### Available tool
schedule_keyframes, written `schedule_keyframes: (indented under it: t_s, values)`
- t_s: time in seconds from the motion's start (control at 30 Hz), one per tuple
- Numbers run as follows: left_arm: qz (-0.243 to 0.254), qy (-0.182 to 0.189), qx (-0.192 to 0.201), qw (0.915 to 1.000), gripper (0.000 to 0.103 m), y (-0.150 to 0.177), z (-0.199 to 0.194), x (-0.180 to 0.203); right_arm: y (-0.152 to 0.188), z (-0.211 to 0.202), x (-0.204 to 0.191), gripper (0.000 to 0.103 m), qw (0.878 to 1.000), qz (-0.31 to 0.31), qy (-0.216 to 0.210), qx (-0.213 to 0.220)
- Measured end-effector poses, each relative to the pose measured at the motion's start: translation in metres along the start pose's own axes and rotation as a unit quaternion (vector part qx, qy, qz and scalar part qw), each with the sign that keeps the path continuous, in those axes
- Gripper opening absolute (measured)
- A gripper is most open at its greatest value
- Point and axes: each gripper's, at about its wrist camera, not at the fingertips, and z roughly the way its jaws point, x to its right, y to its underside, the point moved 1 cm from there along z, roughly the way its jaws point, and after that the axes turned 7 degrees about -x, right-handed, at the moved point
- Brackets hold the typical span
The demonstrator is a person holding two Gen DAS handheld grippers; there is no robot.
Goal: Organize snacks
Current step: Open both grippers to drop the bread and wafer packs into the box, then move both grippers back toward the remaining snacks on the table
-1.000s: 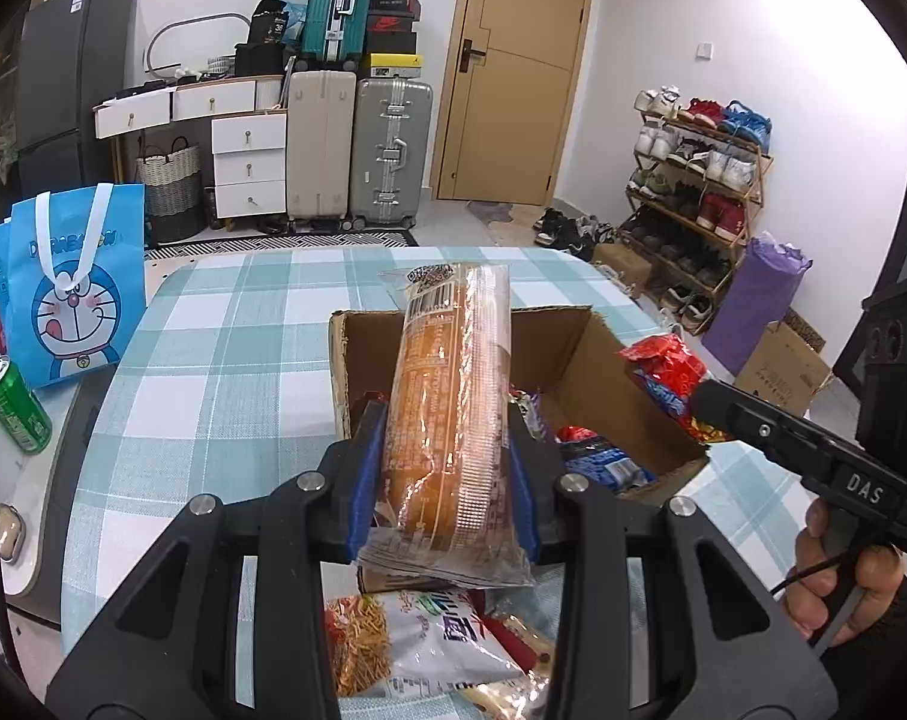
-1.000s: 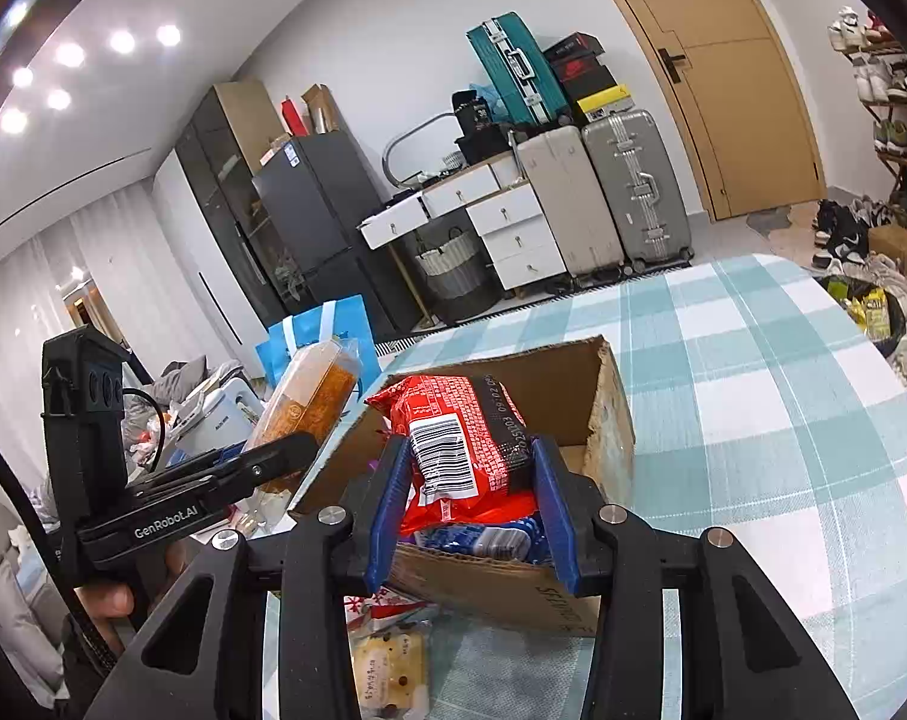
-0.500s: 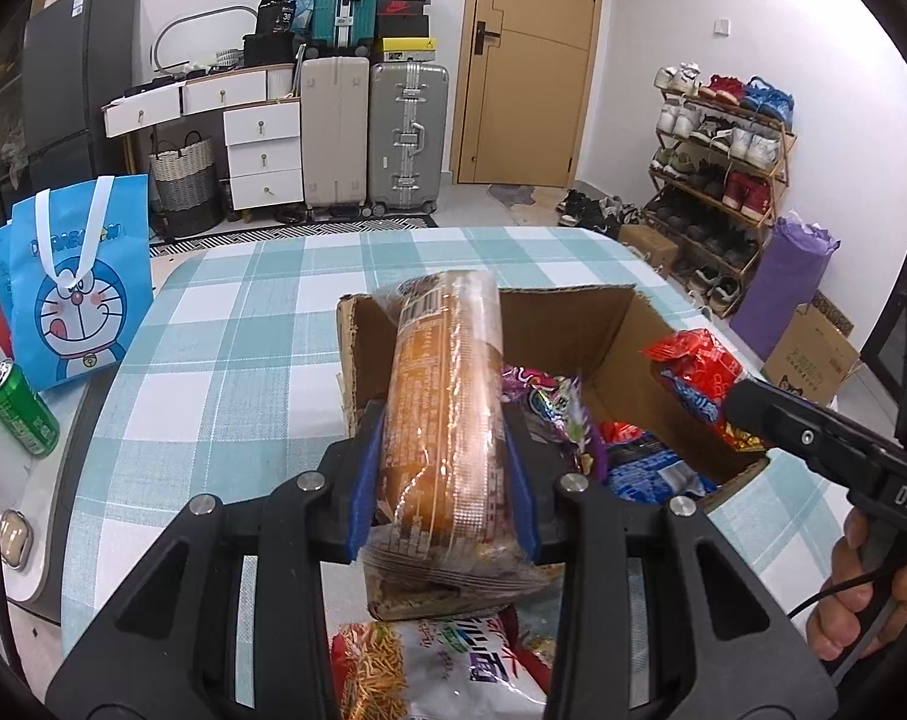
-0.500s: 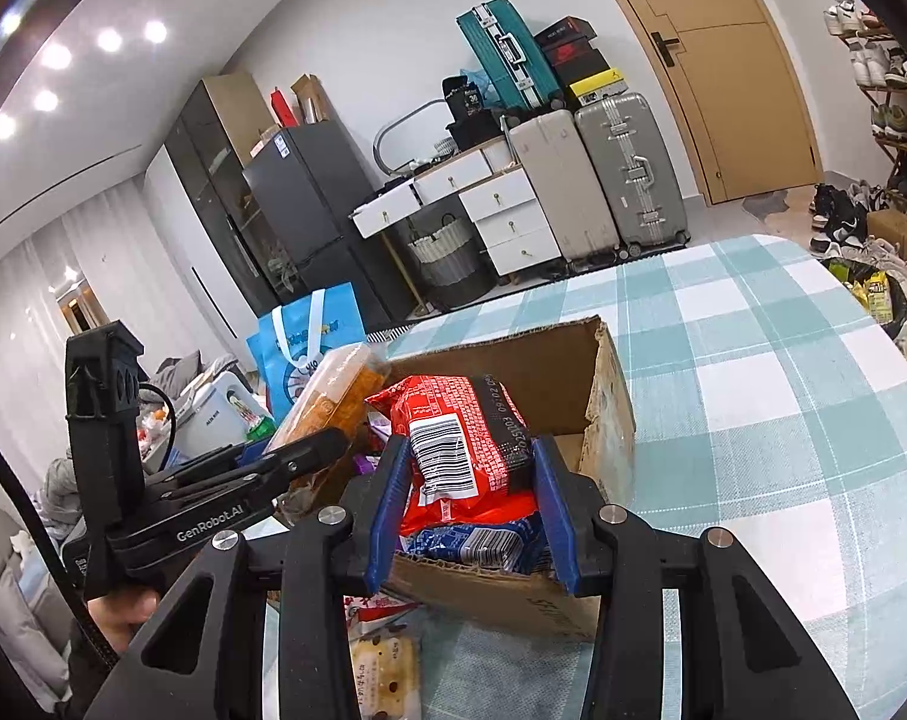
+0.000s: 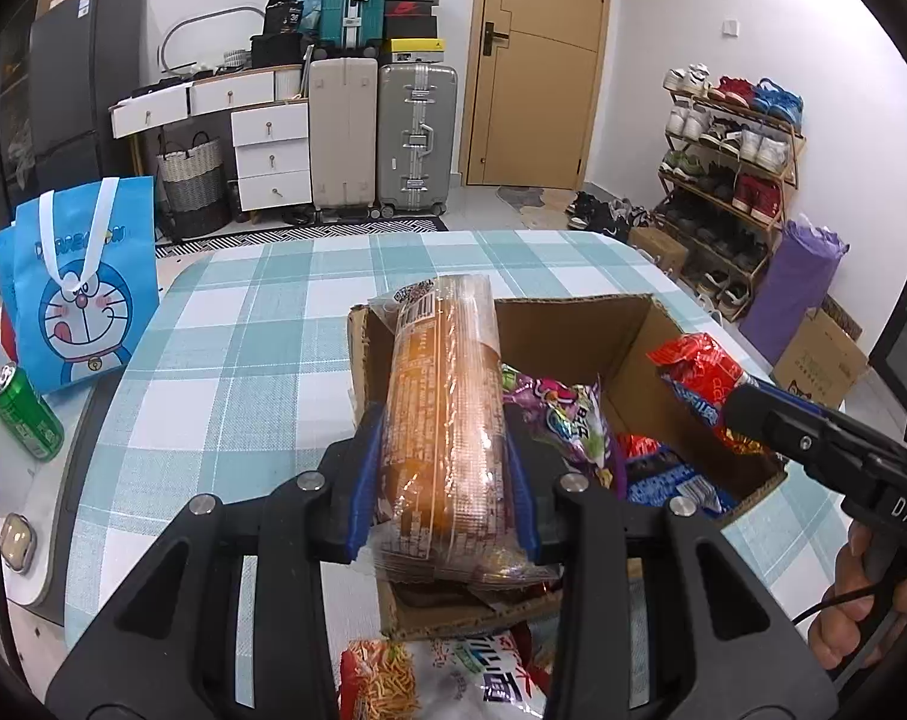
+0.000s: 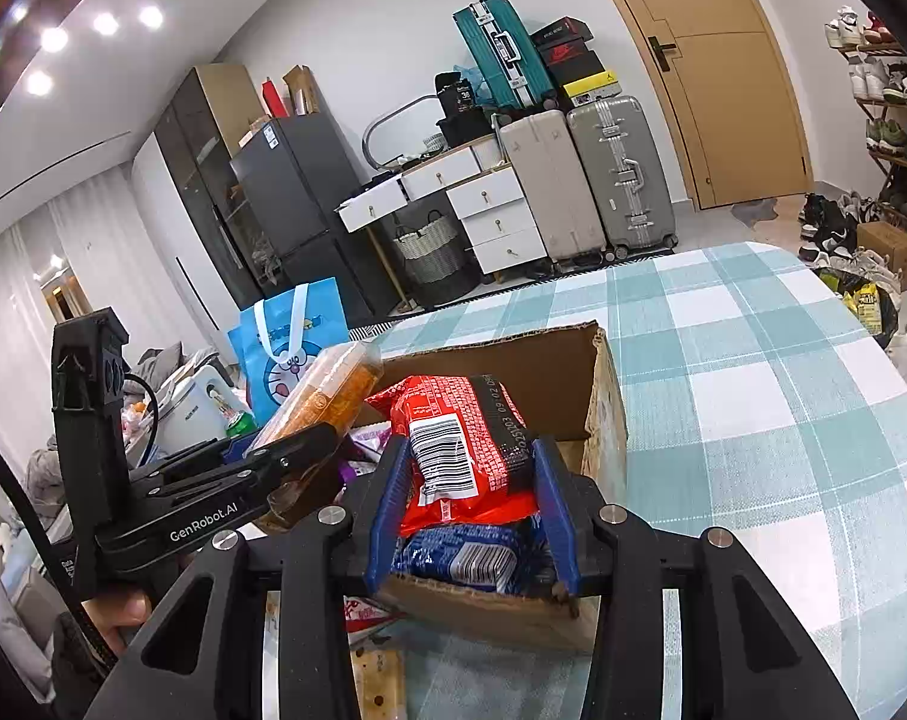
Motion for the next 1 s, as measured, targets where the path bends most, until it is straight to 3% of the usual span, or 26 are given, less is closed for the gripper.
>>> schedule_keyframes:
  t_s: [0.4, 0.47, 0.63, 0.67, 0.7, 0.8, 0.87, 1.0]
  values:
    - [0.028, -0.016, -0.017, 0.9994, 0.034, -0.003, 0.013, 0.010, -0.003, 0.018, -0.002, 0.041, 1.000, -0.005, 0.012, -0.019]
    - [0.027, -0.014, -0.015, 0.9994, 0.035, -0.002, 0.009, 0.009, -0.002, 0.015, -0.002, 0.046, 1.000, -0.008, 0.008, -0.018]
    - [0.012, 0.028, -0.022, 0.9993, 0.067, 0.005, -0.007, 0.002, 0.001, -0.004, 0.001, 0.052, 1.000, -0.014, 0.012, -0.002]
    - [0.011, 0.027, -0.017, 0.9994, 0.072, 0.006, -0.012, 0.002, 0.003, -0.008, 0.002, 0.056, 1.000, -0.015, 0.012, -0.002]
    - [0.010, 0.025, -0.012, 0.9996, 0.083, 0.008, -0.017, 0.001, 0.005, -0.012, 0.003, 0.067, 1.000, -0.017, 0.011, -0.005]
    - [0.004, 0.032, -0.001, 0.9995, 0.090, 0.016, -0.035, -0.003, 0.012, -0.022, 0.005, 0.089, 1.000, -0.015, 0.007, -0.006]
    - [0.000, 0.036, -0.001, 0.9994, 0.103, 0.022, -0.044, -0.007, 0.017, -0.027, 0.006, 0.097, 1.000, -0.014, 0.010, -0.007]
    - [0.003, 0.026, 0.002, 0.9997, 0.102, 0.036, -0.062, -0.012, 0.026, -0.033, 0.006, 0.102, 0.999, -0.015, 0.032, -0.012]
